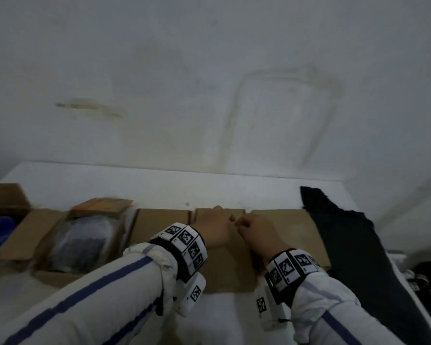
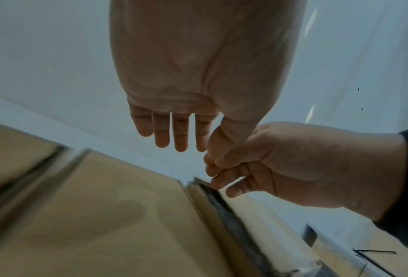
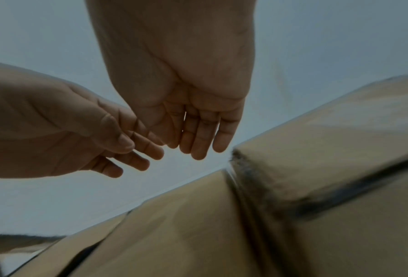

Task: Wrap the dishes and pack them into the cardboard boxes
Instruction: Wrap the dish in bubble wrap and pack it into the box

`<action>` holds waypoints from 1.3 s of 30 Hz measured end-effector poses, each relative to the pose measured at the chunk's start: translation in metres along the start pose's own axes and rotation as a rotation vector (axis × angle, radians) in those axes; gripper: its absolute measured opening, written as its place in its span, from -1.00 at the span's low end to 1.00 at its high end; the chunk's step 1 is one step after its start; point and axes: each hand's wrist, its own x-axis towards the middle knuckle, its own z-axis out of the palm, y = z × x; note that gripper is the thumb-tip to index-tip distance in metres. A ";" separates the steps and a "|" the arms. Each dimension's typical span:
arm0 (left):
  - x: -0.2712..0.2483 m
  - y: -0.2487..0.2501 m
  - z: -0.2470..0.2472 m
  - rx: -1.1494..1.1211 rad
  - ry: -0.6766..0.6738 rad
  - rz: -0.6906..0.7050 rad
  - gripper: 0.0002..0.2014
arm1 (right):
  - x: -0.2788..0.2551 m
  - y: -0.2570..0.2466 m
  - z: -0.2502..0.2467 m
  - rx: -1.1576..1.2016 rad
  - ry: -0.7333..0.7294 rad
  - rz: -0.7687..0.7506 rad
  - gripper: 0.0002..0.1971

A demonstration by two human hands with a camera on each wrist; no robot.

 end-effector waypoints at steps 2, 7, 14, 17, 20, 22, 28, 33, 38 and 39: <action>0.021 0.039 0.013 -0.061 -0.009 0.041 -0.81 | -0.002 0.039 -0.021 0.035 0.052 0.048 -0.78; 0.065 0.121 0.045 -0.088 -0.023 0.059 -0.79 | -0.007 0.132 -0.064 0.109 0.163 0.160 -0.79; 0.113 0.178 0.083 0.052 0.082 0.056 -0.60 | 0.001 0.225 -0.086 0.042 0.100 0.326 -0.78; 0.126 0.183 0.098 0.055 0.155 0.014 -0.59 | 0.003 0.238 -0.077 -0.071 -0.026 0.317 -0.64; 0.132 0.183 0.107 0.033 0.184 -0.049 -0.60 | 0.004 0.244 -0.067 -0.173 -0.036 0.275 -0.49; 0.134 0.182 0.110 0.030 0.213 -0.045 -0.62 | 0.006 0.245 -0.064 -0.211 -0.022 0.258 -0.53; 0.133 0.182 0.111 -0.026 0.262 -0.009 -0.65 | 0.012 0.253 -0.071 -0.033 0.026 0.289 -0.77; 0.132 0.188 0.104 -0.255 0.194 0.029 -0.69 | 0.008 0.255 -0.097 0.339 0.121 0.338 -0.85; 0.125 0.207 0.097 -0.589 -0.004 -0.038 -0.69 | -0.004 0.235 -0.105 0.609 0.203 0.267 -0.69; 0.124 0.208 0.097 -0.700 -0.047 -0.080 -0.65 | -0.007 0.230 -0.105 0.640 0.210 0.228 -0.65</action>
